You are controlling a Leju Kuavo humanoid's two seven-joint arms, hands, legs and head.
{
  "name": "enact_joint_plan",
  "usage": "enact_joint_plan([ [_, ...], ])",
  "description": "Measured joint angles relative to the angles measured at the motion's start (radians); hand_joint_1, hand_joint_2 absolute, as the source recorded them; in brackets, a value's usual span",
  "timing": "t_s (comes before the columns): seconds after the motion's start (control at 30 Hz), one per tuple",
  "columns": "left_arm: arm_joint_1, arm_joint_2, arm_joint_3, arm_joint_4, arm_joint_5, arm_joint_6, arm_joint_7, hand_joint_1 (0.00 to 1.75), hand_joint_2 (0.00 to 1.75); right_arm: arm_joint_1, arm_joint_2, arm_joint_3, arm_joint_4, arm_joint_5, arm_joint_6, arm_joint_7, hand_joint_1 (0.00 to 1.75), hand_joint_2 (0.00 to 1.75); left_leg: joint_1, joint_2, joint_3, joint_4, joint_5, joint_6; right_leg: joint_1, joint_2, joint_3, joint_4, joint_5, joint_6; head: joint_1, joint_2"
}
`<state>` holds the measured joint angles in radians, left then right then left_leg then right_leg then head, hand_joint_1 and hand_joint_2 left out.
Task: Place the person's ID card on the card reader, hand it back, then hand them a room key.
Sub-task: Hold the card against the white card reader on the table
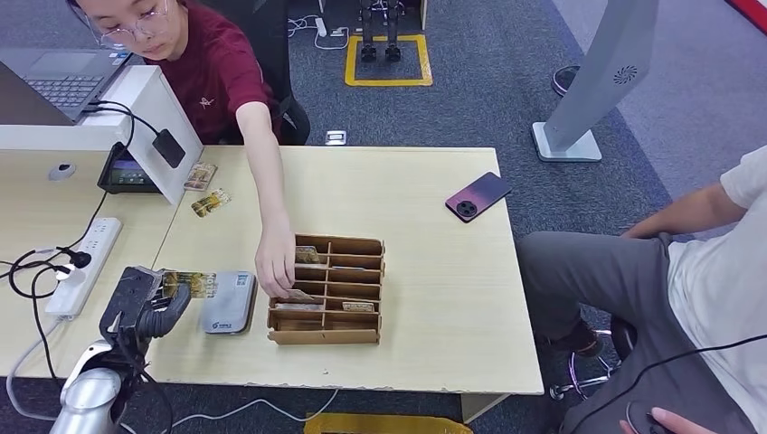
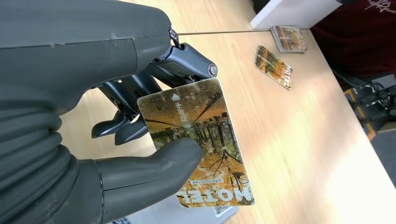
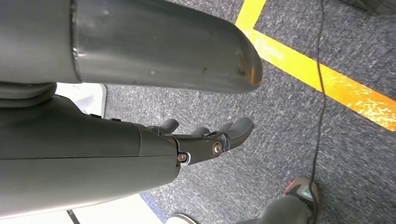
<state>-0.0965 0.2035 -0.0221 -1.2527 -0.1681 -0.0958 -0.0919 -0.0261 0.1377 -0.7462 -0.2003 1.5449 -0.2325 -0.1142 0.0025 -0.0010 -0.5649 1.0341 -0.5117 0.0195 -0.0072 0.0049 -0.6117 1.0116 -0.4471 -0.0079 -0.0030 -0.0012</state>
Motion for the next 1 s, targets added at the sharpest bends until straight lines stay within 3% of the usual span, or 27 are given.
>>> enact_joint_plan([
  [0.47, 0.044, -0.001, 0.025, -0.004, -0.039, -0.004, 0.013, 1.75, 1.75, -0.002, 0.000, 0.000, 0.000, 0.001, 0.000, 0.001, 0.00, 0.00, 0.000, 0.001, 0.000, 0.000, 0.001, -0.001, 0.001, 0.000, 0.000, 0.000, 0.000, -0.001, 0.000, 0.000],
  [1.0, 0.022, -0.028, 0.025, -0.004, -0.070, 0.012, 0.017, 1.75, 1.75, -0.004, 0.000, 0.000, 0.000, 0.004, 0.000, 0.001, 0.00, 0.00, 0.000, 0.001, 0.001, 0.000, 0.001, -0.002, 0.001, 0.000, 0.000, 0.000, 0.001, -0.001, 0.000, 0.000],
])
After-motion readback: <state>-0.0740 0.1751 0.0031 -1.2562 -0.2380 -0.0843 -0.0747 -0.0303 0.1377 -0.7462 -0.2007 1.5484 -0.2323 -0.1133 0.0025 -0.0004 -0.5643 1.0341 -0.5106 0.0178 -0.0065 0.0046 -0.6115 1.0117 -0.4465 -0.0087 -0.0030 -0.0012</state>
